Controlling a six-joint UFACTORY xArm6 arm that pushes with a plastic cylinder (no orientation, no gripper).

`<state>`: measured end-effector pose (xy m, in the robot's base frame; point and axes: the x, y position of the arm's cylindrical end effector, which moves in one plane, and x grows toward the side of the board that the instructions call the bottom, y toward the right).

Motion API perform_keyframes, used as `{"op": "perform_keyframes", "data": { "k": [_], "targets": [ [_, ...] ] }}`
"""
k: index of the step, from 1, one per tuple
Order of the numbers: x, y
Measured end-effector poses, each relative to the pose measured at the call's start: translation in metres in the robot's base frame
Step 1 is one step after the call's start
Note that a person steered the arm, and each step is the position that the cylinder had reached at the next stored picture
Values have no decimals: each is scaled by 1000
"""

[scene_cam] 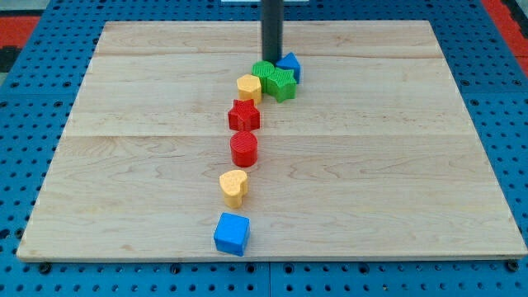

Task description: Place green blocks left to blue triangle

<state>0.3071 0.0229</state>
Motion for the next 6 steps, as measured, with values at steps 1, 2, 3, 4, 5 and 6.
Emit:
{"op": "perform_keyframes", "data": {
  "k": [1, 2, 3, 4, 5, 6],
  "targets": [
    [23, 24],
    [51, 52],
    [54, 95],
    [16, 81],
    [-13, 14],
    [24, -77]
  ]
}}
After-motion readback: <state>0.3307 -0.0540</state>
